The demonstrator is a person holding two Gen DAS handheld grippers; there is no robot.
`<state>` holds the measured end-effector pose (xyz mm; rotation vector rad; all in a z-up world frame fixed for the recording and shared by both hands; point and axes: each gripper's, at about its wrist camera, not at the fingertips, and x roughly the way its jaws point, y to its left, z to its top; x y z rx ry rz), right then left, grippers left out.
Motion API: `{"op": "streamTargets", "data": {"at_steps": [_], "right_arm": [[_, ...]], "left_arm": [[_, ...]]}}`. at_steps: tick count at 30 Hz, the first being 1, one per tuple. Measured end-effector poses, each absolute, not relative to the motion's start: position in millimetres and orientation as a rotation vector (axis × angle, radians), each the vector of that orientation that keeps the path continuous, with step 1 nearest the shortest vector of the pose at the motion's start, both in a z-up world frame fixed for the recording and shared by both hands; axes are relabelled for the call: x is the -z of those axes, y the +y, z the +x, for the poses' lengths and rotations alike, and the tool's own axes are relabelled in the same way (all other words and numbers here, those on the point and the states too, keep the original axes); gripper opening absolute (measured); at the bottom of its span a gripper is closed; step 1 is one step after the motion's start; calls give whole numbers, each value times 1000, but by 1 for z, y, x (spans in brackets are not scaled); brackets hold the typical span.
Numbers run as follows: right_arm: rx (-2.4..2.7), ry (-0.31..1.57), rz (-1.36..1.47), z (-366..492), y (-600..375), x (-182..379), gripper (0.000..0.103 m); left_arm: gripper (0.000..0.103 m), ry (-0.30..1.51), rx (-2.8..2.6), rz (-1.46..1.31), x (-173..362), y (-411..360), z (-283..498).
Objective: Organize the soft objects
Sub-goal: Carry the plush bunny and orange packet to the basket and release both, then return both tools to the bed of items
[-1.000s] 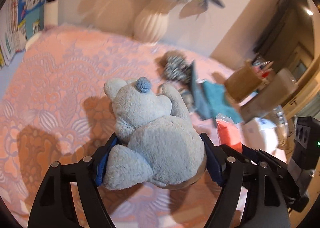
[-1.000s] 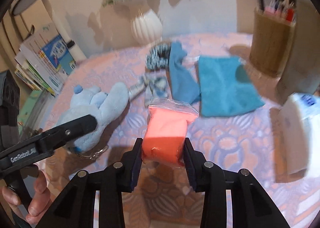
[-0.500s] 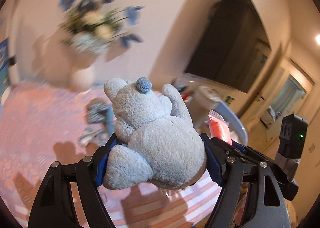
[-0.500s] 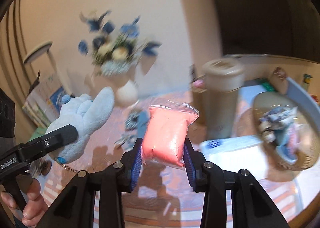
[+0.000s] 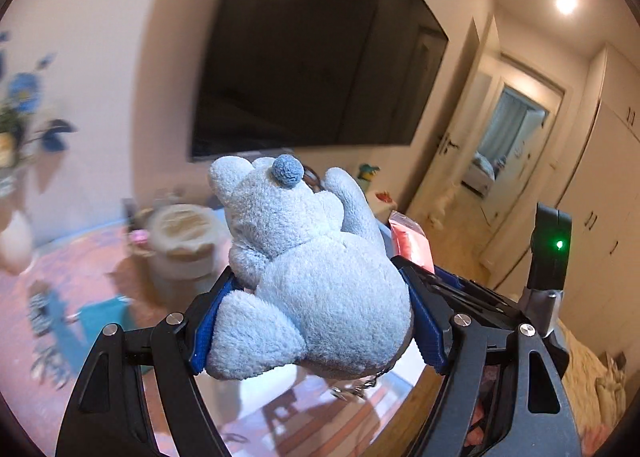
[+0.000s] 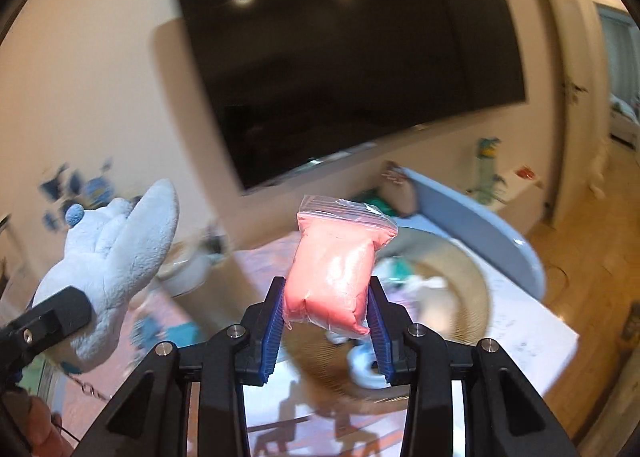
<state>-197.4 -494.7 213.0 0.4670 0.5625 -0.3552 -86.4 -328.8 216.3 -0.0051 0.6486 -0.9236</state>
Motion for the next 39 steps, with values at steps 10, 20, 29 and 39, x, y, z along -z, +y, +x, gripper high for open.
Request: {"op": "streamTargets", "data": {"at_steps": [10,20,29,39], "right_arm": [[407,663,576,-174,-560,-160,38],[325,725,722,-159,-589,-121,54],[304,675,759,-185,-592,-125,57],[196,611,624,-203,-528,-179,57]], "left_arm": [[76,792,924,32,-153,-419,-49],[89,874,905,75,-119,-438,-39],[90,852,936,99,-128,-429,-58],[90,721,987,81,-177,-362,-104]]}}
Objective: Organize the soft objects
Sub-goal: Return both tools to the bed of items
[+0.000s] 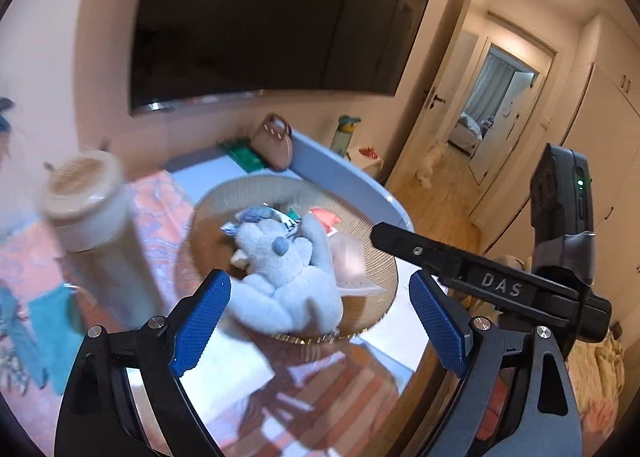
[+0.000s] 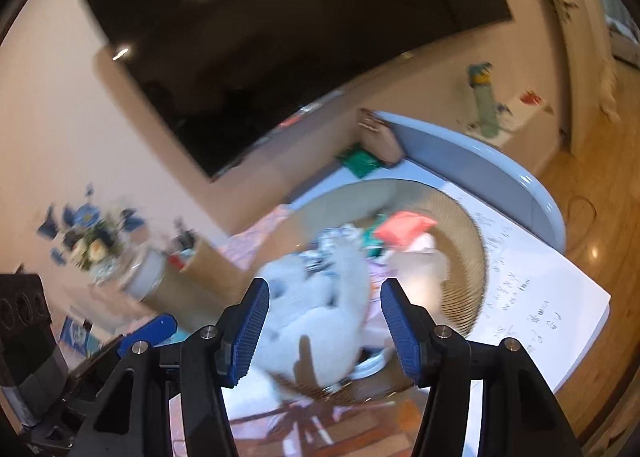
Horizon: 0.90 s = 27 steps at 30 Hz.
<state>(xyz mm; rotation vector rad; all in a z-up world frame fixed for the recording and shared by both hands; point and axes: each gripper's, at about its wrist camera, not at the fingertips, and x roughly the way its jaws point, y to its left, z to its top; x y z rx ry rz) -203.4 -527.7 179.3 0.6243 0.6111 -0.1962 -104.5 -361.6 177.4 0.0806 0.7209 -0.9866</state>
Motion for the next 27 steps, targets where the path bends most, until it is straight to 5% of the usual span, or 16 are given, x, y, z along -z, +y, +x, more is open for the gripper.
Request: {"op": "streamTargets", "data": {"at_steps": [27], "right_arm": [[-299,765,123,-105,-202,-193,60]], "left_arm": [[91,625,374,-145,-193,-6,-65]]}}
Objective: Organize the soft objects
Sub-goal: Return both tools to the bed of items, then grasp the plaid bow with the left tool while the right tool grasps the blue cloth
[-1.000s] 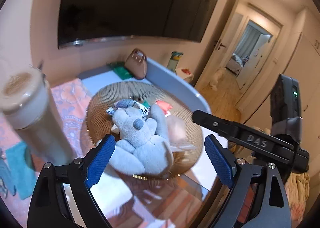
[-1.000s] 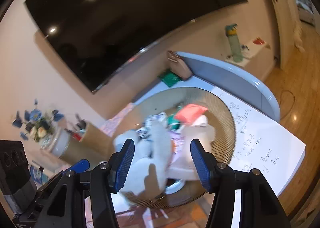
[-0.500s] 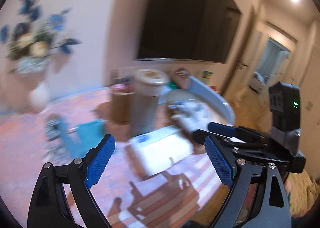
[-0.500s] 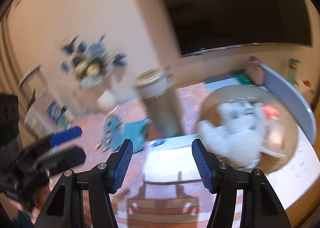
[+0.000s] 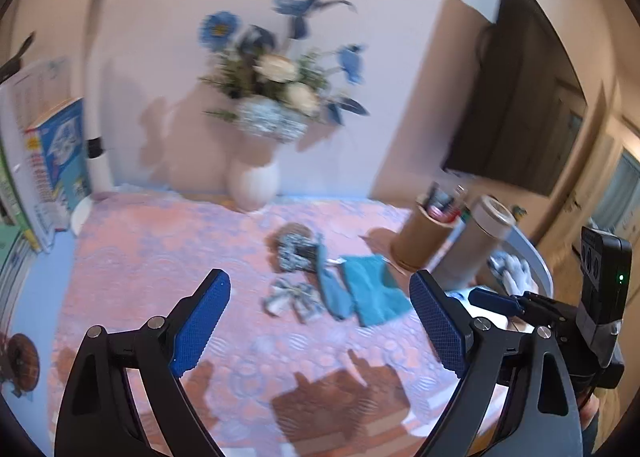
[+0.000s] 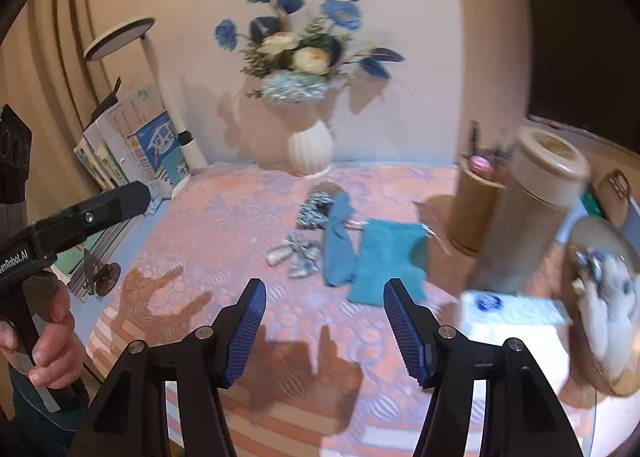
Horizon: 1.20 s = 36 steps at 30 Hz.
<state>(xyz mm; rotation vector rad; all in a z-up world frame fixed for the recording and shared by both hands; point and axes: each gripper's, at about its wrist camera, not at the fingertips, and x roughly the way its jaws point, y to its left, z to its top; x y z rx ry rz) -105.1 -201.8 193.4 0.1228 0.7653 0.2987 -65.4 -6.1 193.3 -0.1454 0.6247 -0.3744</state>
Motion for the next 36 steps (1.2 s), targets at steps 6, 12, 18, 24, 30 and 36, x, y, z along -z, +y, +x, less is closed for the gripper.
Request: {"op": "streamTargets", "data": {"at_steps": [6,12,18,24,30,36], "right_arm": [[-258,719,109,-68,-172,-184,60],[-207,786,141,-26,-166,-128,60],[-177,850,152,-8,-168,-75,60],[-177,875,200,-2,-174,-54,60],[-176,875,257,-2,-186,-54,60],[-187,915,225,13,-181,-78,60]], "left_arm": [[91,627,304,-140,-169,14,-44],[91,737,241,-70,-97,10,-1],[91,859,246,-116,-40,13,26],[91,900,248,-97,-19,9,30],[90,909,247,-64,-22,4,29],[91,903,393,73,-63,-30,24]]}}
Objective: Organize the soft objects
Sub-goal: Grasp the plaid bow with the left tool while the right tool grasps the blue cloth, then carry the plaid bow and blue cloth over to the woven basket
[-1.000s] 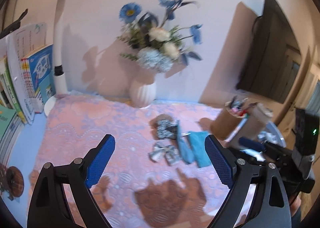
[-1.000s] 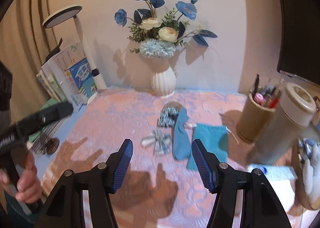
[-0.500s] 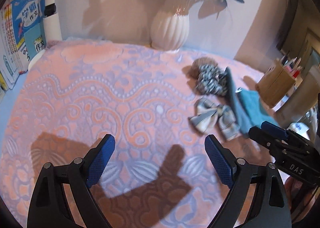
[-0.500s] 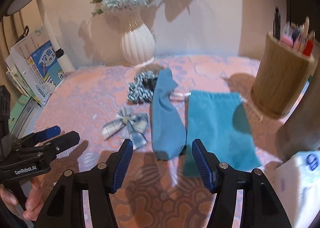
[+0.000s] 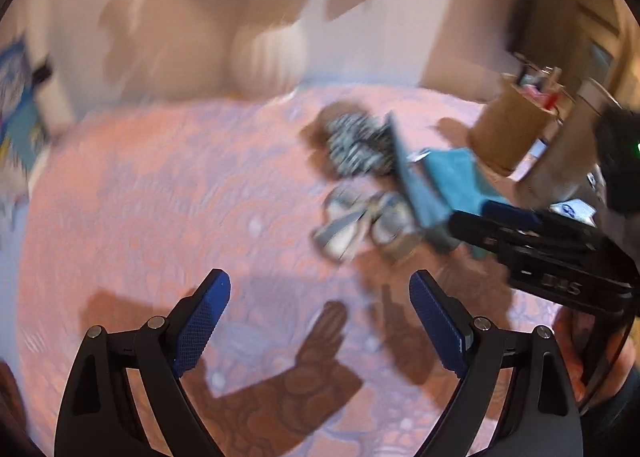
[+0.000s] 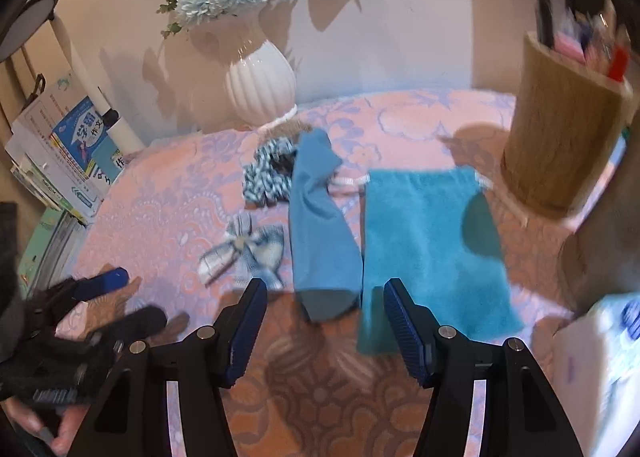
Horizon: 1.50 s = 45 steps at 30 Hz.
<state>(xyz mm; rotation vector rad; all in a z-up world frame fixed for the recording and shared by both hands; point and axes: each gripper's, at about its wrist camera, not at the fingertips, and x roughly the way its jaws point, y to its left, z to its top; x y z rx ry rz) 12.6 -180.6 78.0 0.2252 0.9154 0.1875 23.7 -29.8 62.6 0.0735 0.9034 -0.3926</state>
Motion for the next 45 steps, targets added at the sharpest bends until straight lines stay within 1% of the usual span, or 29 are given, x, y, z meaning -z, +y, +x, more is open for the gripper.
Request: {"op": "streamTargets", "data": {"at_steps": [3,5,7,12,15,16,17,18,19,20,21,22,25,28,32,37,39,40,42,43,44,45], "right_arm": [[-211,949,199,37,-174,-85,60],[-250,982,215,51,-172,-80,55],[-256,995,237,62,-172,-75,53],[-252,1041,245,83,-168,-58,53],[-253,1055,244,90,-166,-51,51],[-245,1050,237,91,-166,-51,46],[-231,1047,223,91,-165,-51,35],[-218,1046,206,91,-165,-51,28],[-208,1046,192,91,-166,-51,16],[-203,1041,188,89,-167,-51,12],[-214,1037,203,87,-170,-52,11],[-231,1035,228,85,-172,-53,11],[-308,1019,271,70,-174,-59,10],[-356,971,240,43,-167,-76,10],[-394,956,221,4,-162,-94,10],[-371,972,148,-37,-155,-88,10],[-355,989,117,-44,-151,-77,10],[-355,998,116,-46,-149,-72,13],[-352,1015,105,-49,-146,-63,21],[-347,1016,90,-54,-144,-60,35],[-337,1009,81,-57,-144,-58,55],[-323,992,79,-62,-145,-57,60]], "left_arm": [[90,890,440,107,-63,-49,34],[90,924,472,101,-51,-60,51],[85,944,468,98,-43,-65,64],[85,1014,506,97,-23,-76,83],[85,990,506,121,-22,-80,82],[84,985,502,115,-22,-80,82],[81,977,498,115,-22,-79,82],[67,966,497,126,-22,-79,81],[56,960,495,142,-23,-80,81],[51,956,492,158,-24,-80,79],[40,959,499,158,-25,-79,79],[35,971,514,145,-26,-77,78],[30,998,517,118,-29,-67,72],[30,974,519,80,-39,-55,56],[30,943,495,19,-51,-31,29],[30,920,434,-15,-49,-6,2],[30,920,408,-25,-42,-1,-5],[30,917,405,-33,-40,1,-8],[30,891,413,-58,-32,4,-16],[30,888,409,-61,-26,6,-18],[30,911,395,-57,-22,6,-17],[30,903,398,-67,-24,7,-16]]}}
